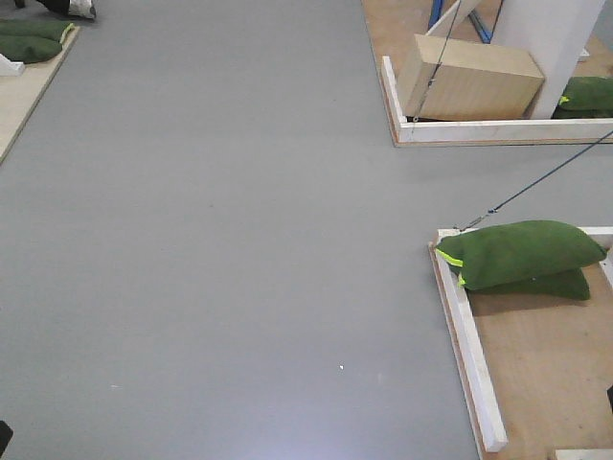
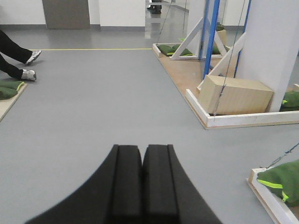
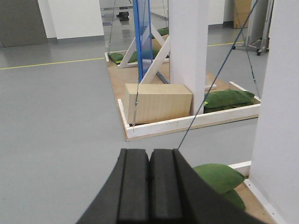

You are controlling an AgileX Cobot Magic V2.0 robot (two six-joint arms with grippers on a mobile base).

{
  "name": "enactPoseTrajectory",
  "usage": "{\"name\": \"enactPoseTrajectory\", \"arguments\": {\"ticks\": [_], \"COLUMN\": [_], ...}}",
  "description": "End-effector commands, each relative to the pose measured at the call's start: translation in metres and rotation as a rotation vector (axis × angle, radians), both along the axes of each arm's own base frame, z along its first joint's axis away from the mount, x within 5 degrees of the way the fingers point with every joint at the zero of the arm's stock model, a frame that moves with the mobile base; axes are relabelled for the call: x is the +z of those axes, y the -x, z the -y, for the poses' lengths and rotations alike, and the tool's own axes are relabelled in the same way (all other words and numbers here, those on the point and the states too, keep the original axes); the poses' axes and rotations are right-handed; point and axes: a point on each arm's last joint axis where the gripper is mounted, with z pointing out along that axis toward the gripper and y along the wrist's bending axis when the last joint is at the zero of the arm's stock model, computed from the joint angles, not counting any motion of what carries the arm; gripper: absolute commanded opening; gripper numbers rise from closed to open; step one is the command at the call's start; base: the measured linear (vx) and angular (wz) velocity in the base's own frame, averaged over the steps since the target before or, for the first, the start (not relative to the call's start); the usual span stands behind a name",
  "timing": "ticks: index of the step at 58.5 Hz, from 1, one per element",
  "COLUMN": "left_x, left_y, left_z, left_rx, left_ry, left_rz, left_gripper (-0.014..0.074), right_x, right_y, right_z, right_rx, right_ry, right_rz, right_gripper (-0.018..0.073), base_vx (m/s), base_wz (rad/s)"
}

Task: Move to blue door and open it
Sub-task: 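Drive the base forward toward the blue door frame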

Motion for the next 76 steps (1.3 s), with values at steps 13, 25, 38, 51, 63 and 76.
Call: {"name": "enactPoseTrajectory", "arguments": {"ticks": [13,25,38,51,63,76], "left_x": [0.0167,0.0167,0.0167,0.0167,0.0167,0.0167], "left_y": [0.0014,0.0014,0.0014,0.0014,0.0014,0.0014], "left_z": [0.0,0.0,0.0,0.0,0.0,0.0], "left_rx": [-0.002,-0.002,-0.002,-0.002,-0.002,-0.002], "left_ry": [0.024,0.024,0.024,0.024,0.024,0.024], "left_rz": [0.12,0.12,0.12,0.12,0.12,0.12], "left_gripper": [0.0073,0.0073,0.0073,0.0073,0.0073,0.0073], "right_x": [0.0065,0.0064,0.0064,0.0065,0.0065,0.0065], "right_y": [-0.0006,-0.0006,-0.0006,-0.0006,-0.0006,-0.0006], "right_z": [-0.0002,-0.0002,-0.0002,-0.0002,-0.0002,-0.0002], "right_rx": [0.003,0.003,0.003,0.003,0.003,0.003], "right_ry": [0.024,0.023,0.023,0.023,0.023,0.023], "right_rz": [0.079,0.078,0.078,0.079,0.079,0.079], "right_gripper": [-0.0001,-0.0001,-0.0001,-0.0001,-0.0001,-0.0001], "base_vx": [0.32,0.41,0.5,0.53,0.56,0.58], "base_wz": [0.23,0.16,0.06,-0.05,-0.11,-0.12]}}
